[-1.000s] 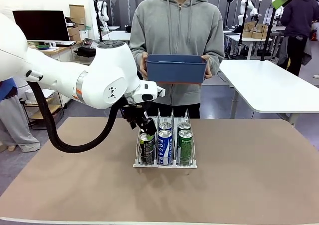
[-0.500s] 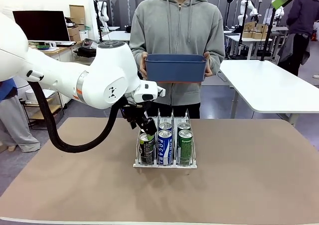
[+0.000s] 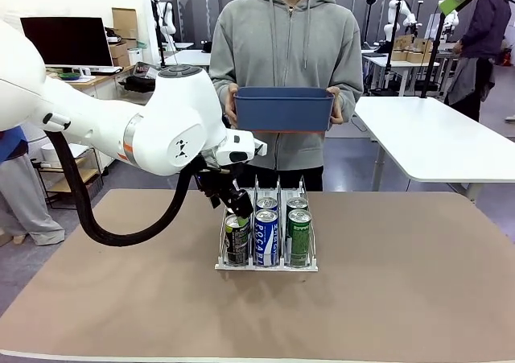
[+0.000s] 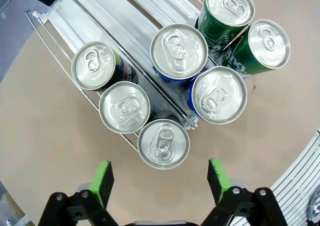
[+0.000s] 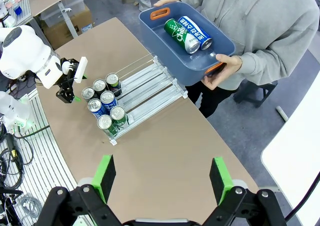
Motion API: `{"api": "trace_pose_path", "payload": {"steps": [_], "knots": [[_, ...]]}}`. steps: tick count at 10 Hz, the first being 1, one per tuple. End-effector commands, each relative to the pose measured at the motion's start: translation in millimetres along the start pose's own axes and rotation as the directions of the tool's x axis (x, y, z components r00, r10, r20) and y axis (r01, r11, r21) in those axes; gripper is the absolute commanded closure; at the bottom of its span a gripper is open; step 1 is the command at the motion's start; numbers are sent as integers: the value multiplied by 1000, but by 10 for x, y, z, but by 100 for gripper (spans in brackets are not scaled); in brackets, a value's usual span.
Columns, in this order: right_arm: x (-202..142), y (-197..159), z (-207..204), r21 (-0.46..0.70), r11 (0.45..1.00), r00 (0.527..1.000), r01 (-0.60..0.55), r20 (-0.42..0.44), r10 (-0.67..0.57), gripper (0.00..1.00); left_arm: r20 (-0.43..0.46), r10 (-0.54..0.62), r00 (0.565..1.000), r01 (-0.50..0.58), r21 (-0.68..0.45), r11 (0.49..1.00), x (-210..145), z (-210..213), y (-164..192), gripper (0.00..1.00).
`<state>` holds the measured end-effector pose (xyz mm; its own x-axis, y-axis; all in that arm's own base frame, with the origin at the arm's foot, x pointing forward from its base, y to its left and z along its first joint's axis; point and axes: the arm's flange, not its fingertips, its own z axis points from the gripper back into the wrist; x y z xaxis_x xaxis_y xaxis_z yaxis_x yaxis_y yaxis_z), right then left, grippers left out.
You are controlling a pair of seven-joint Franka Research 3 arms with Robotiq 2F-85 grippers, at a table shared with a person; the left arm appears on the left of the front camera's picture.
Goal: Fill the beverage cans into the dispenser.
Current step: Pick up the Ionic drink handed by the human.
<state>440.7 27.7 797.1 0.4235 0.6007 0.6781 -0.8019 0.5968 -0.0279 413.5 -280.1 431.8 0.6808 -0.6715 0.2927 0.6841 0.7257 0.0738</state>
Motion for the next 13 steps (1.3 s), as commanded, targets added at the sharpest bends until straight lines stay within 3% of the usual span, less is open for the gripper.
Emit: {"api": "trace_pose_path", "payload": {"steps": [1,7,9,13], "knots": [[-7,12,4,6,1000,1000,12,1,-12,0,-8,4,1000,-4,-8,1000,1,11,31,0],[-7,12,4,6,1000,1000,12,1,-12,0,0,0,1000,0,0,1000,0,0,0,0],[-7,12,4,6,1000,1000,12,1,-12,0,28,-58,998,60,-82,995,-5,494,212,0],[-7,12,4,6,1000,1000,12,1,-12,0,92,-168,981,177,-98,979,-108,1602,762,0]]}}
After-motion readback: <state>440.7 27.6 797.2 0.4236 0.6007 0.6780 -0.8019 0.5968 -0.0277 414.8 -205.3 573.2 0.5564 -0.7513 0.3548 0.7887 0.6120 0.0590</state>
